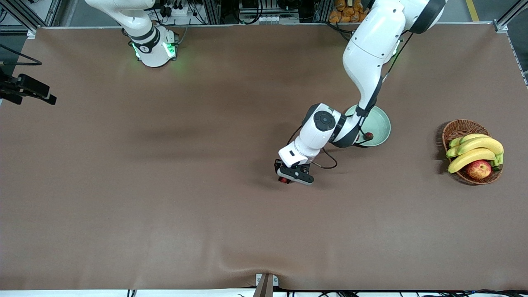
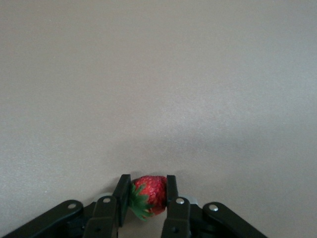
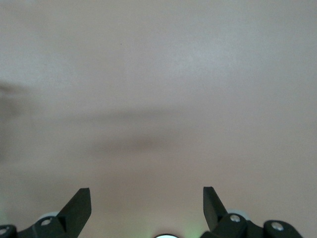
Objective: Collect all strawberries into plate
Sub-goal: 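Carry the strawberry over the plate with the left gripper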
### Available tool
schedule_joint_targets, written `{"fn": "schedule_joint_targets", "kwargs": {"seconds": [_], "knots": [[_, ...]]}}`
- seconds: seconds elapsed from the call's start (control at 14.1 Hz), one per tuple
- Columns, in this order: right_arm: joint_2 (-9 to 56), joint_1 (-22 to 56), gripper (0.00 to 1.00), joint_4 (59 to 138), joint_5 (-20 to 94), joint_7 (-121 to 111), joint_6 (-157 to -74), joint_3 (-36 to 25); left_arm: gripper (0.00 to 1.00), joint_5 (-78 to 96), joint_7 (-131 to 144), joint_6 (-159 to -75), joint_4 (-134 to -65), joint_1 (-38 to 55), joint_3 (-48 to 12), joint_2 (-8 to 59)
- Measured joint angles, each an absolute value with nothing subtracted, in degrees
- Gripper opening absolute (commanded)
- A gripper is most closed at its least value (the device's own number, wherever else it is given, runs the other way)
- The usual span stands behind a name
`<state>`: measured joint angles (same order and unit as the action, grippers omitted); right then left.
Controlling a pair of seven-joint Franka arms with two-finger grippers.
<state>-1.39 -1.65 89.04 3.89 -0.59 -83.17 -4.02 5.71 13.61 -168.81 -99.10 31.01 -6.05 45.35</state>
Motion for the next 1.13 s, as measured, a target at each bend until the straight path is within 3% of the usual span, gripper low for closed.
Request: {"fn": "schedule_joint_targets", "kwargs": {"seconds": [0.28,0.57,0.85,1.13], "knots": [[-1.40,-1.65,1.00,88.81,3.19,1.81,-82.97,-3.79,0.00,5.68,13.49,-168.01,-99.05,30.09,-5.68,44.57],[-1.49,-1.68,1.00,88.14,1.32,1.88,-81.93,-4.00,0.00,5.66,13.42,-160.44,-102.21,27.58,-5.58,38.46],[-1.50,-1.69,1.00,87.54,1.27,2.64,-81.06,-4.12,0.00,5.62,13.21,-154.50,-111.16,25.15,-5.58,28.90],[-1.50,-1.69,1.00,87.39,1.32,2.64,-80.98,-4.00,0.00,5.62,12.57,-153.78,-122.32,22.51,-5.59,21.06]]}}
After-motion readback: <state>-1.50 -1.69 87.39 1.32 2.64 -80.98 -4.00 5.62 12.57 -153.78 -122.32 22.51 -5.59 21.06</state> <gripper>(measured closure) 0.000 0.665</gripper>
